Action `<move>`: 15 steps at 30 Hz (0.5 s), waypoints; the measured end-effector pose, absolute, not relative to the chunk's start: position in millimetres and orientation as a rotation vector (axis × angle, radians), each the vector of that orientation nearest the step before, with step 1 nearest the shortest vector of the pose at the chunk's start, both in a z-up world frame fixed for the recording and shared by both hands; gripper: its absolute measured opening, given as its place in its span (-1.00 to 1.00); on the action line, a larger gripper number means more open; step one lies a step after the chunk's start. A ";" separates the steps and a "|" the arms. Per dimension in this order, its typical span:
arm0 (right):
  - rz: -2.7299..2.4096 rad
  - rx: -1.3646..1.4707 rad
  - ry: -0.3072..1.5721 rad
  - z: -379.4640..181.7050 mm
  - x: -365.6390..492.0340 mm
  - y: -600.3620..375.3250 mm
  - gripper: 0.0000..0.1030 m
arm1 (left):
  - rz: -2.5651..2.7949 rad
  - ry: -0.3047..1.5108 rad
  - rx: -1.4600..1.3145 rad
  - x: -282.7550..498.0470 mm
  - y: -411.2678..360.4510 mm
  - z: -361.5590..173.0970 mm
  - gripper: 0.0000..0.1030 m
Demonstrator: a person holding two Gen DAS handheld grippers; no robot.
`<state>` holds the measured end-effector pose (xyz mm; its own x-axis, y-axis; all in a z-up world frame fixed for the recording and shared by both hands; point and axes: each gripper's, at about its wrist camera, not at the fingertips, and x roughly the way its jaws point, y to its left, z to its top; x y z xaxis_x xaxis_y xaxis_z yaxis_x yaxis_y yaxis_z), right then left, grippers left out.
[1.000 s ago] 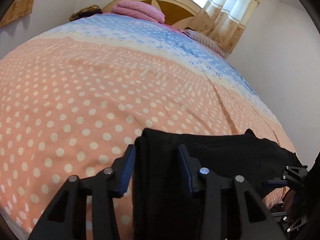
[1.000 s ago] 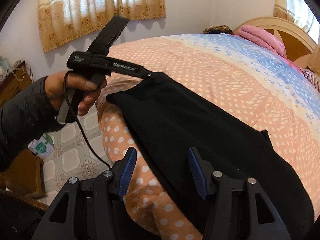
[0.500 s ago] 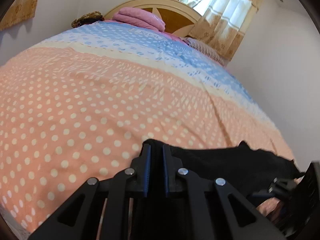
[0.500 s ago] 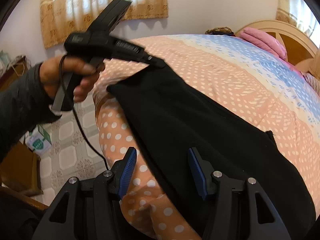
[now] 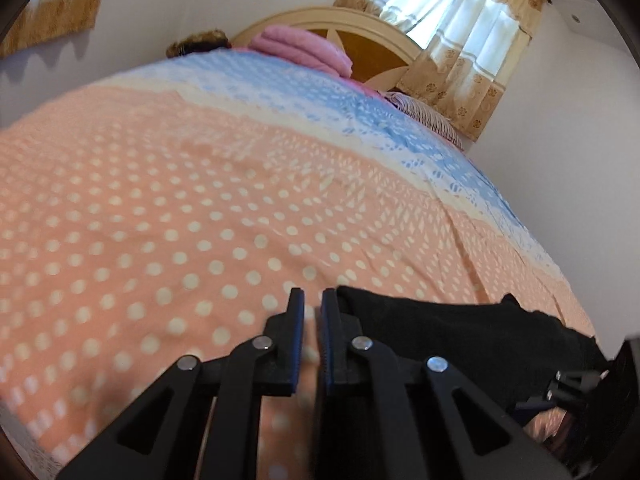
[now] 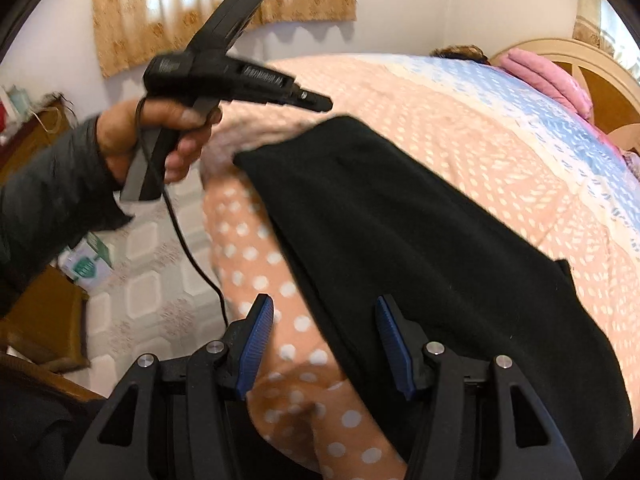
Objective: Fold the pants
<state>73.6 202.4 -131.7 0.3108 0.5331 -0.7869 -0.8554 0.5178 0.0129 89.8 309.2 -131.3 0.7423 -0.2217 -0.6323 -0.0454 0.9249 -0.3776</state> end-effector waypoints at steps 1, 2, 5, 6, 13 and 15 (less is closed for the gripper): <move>0.957 -0.435 0.831 -127.1 76.8 197.5 0.07 | -0.086 0.719 -0.361 82.6 304.7 -124.3 -0.61; 0.948 -0.418 0.832 -123.5 80.7 191.3 0.07 | -0.087 0.699 -0.345 75.9 299.3 -117.1 -0.40; 0.880 -0.293 0.849 -106.6 111.7 156.9 0.07 | -0.110 0.627 -0.302 62.8 282.2 -99.8 0.17; 0.848 -0.240 0.861 -102.0 123.8 145.7 0.07 | -0.121 0.610 -0.289 60.4 276.0 -96.5 0.24; 0.609 0.205 1.102 -121.6 234.5 78.3 -0.22 | -0.203 0.660 -0.155 66.8 211.0 -124.6 0.32; 0.632 0.258 1.171 -138.2 249.3 80.6 -0.22 | -0.197 0.696 -0.101 67.0 201.5 -141.7 0.32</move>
<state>249.3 80.6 -138.2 0.2422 0.5849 -0.7741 -0.3264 0.8004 0.5027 67.0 201.5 -141.7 0.7501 -0.2138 -0.6258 0.1464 0.9765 -0.1581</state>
